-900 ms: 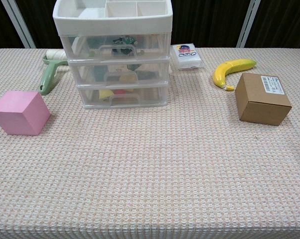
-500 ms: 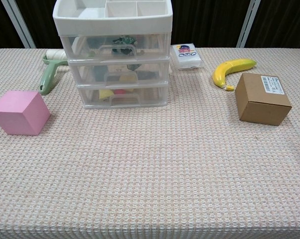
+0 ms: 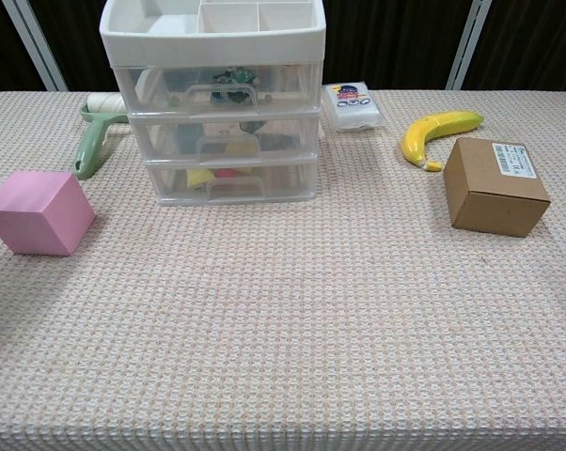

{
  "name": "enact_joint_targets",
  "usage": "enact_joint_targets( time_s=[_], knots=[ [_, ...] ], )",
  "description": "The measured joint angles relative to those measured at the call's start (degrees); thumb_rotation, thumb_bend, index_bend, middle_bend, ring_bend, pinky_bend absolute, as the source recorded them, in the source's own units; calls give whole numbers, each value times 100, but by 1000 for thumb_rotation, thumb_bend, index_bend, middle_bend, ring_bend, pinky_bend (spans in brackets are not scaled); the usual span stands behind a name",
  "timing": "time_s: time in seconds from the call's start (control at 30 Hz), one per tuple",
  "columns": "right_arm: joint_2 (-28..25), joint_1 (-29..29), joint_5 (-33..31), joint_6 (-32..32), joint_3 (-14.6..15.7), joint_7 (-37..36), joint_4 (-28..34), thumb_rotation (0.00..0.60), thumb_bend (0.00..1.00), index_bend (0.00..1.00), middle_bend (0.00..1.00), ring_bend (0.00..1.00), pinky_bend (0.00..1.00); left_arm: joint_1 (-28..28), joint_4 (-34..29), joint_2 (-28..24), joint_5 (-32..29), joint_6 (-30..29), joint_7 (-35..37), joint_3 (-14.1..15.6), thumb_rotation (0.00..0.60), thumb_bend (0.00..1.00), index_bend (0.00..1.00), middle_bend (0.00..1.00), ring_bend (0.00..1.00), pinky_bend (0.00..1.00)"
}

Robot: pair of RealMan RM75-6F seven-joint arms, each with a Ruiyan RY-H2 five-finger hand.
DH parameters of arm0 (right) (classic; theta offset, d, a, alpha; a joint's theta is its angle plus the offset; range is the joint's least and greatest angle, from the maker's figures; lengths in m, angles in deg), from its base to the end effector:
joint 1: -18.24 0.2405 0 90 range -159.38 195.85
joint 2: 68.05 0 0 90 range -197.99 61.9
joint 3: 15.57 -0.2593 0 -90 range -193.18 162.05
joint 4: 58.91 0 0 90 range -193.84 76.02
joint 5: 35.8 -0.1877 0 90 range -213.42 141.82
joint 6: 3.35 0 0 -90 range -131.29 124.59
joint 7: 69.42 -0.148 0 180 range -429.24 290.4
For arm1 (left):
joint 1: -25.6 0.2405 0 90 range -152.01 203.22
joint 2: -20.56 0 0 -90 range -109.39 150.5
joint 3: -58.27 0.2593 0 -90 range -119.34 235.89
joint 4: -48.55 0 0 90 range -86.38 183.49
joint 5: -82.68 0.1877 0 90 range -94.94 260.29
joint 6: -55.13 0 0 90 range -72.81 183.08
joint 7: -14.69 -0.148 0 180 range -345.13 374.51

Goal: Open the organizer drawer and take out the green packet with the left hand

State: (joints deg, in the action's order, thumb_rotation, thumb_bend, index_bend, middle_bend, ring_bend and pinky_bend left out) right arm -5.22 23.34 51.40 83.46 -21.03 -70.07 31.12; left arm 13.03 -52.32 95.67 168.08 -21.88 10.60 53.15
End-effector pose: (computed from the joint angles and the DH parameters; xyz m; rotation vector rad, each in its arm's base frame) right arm -0.3037 -0.1933 0.2011 1.3747 -0.7956 0.9335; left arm -0.2321 0.2185 0.1008 -1.4808 -1.1113 -1.1507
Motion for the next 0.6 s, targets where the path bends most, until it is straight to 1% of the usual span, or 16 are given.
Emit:
enact_joint_targets(
  time_s=[0.07, 0.13, 0.3, 0.37, 0.47, 0.53, 0.6],
  knots=[
    [-28, 5, 13, 1, 2, -2, 25, 600, 22, 0, 0, 0, 0, -205, -59, 256, -143, 366, 165, -43, 600, 328, 429, 653, 754, 999],
    [-37, 3, 18, 5, 5, -1, 42, 600, 23, 0, 0, 0, 0, -401, -70, 580, -322, 649, 295, -117, 600, 356, 420, 677, 781, 1000],
    [-67, -29, -9, 19, 23, -5, 78, 600, 24, 0, 0, 0, 0, -732, 10, 1435, -863, 991, 634, -378, 600, 420, 356, 790, 875, 1000],
    [-72, -41, -8, 43, 24, -10, 94, 600, 25, 0, 0, 0, 0, -848, 64, 1767, -1165, 1146, 926, -524, 600, 435, 309, 817, 892, 1000],
    [-75, -55, 5, 65, 33, -8, 108, 600, 26, 0, 0, 0, 0, -1017, 212, 2225, -1553, 1361, 1385, -763, 600, 448, 253, 829, 901, 1000],
    [-69, -65, 6, 76, 38, -2, 111, 600, 25, 0, 0, 0, 0, -1119, 400, 2624, -1751, 1403, 1631, -943, 600, 450, 234, 834, 902, 1000],
    [-63, -77, 1, 82, 46, -2, 113, 600, 25, 0, 0, 0, 0, -1161, 512, 2877, -1843, 1384, 1789, -1040, 600, 452, 217, 839, 903, 1000]
  ],
)
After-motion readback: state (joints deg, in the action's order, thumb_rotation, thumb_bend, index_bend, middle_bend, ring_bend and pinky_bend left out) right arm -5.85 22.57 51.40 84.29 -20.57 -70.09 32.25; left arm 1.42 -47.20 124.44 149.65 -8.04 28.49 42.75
